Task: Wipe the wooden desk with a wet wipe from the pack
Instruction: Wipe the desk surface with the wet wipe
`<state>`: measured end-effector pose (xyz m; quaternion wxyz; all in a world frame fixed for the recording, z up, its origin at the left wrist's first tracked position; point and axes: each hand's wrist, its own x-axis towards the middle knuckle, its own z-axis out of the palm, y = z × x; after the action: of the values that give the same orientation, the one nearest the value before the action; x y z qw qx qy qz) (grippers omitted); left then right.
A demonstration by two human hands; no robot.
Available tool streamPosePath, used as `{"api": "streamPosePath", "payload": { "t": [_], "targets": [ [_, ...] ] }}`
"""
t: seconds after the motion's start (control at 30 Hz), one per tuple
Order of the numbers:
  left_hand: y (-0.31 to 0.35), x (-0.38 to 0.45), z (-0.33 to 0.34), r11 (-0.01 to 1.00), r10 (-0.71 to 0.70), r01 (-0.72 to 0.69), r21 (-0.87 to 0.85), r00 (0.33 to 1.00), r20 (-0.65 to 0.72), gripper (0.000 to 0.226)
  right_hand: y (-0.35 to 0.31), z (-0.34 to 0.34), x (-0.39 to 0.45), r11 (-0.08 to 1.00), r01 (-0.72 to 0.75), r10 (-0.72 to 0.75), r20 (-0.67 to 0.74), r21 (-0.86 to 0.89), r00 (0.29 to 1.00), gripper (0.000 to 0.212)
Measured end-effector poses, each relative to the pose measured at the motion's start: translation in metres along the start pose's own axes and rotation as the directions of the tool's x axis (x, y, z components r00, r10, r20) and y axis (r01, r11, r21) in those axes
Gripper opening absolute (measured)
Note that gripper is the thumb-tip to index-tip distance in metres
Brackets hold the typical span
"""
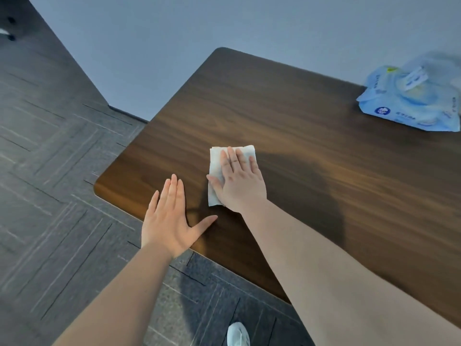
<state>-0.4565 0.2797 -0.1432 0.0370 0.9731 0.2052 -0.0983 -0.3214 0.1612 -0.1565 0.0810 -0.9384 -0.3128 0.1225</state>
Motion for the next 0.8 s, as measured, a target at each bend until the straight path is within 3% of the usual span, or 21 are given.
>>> {"api": "streamPosePath", "payload": {
  "t": [0.23, 0.4, 0.63, 0.8],
  "targets": [
    [0.003, 0.001, -0.004, 0.991, -0.119, 0.120, -0.063, 0.993, 0.008, 0.133, -0.053, 0.009, 0.039, 0.998, 0.052, -0.050, -0.054, 0.038, 0.997, 0.070],
    [0.001, 0.002, -0.001, 0.989, -0.101, 0.097, -0.108, 0.994, -0.031, 0.123, -0.078, 0.014, 0.058, 0.995, 0.097, -0.095, -0.085, 0.026, 0.992, 0.069],
    [0.000, 0.001, 0.002, 0.994, -0.094, 0.091, -0.066, 0.995, -0.041, 0.124, -0.071, 0.011, 0.049, 0.991, 0.133, -0.131, -0.077, 0.022, 0.988, 0.068],
    [0.001, -0.003, -0.002, 0.999, -0.046, 0.046, 0.003, 0.999, 0.020, 0.124, -0.039, 0.008, 0.009, 0.997, 0.055, -0.050, -0.095, 0.050, 0.994, 0.070]
  ]
}}
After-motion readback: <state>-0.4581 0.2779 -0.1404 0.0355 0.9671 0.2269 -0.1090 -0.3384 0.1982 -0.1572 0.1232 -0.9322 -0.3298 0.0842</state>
